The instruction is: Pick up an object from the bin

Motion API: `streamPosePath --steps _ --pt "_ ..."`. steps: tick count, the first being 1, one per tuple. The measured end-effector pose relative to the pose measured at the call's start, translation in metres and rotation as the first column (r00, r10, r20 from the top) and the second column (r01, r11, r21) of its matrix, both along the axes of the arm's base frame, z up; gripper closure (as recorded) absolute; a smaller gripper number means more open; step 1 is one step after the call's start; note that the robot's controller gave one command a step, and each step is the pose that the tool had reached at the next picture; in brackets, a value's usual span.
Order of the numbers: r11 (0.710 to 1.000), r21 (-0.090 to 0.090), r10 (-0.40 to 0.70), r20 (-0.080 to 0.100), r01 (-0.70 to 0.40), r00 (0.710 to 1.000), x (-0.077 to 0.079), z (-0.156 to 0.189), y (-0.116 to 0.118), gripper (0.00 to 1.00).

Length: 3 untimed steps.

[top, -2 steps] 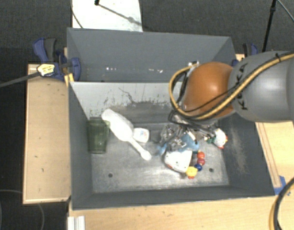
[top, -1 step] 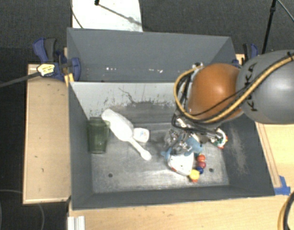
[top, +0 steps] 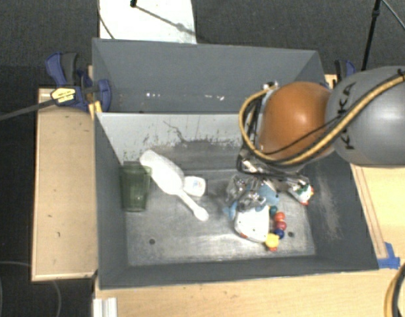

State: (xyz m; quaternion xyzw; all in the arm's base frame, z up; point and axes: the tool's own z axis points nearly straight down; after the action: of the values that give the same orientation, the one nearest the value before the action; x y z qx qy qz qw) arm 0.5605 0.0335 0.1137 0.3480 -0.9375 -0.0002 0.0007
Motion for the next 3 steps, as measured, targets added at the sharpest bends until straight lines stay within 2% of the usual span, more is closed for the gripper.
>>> streamPosePath --steps 1,2,3 --pt "0.997 0.001 -0.081 -0.002 0.081 0.997 -0.030 0.046 0.035 1.00" --pt "0.999 0.003 -0.036 0.001 0.036 0.999 -0.013 0.077 0.029 1.00" --pt "0.999 0.001 -0.049 0.009 0.049 0.999 -0.028 0.078 0.046 1.00"
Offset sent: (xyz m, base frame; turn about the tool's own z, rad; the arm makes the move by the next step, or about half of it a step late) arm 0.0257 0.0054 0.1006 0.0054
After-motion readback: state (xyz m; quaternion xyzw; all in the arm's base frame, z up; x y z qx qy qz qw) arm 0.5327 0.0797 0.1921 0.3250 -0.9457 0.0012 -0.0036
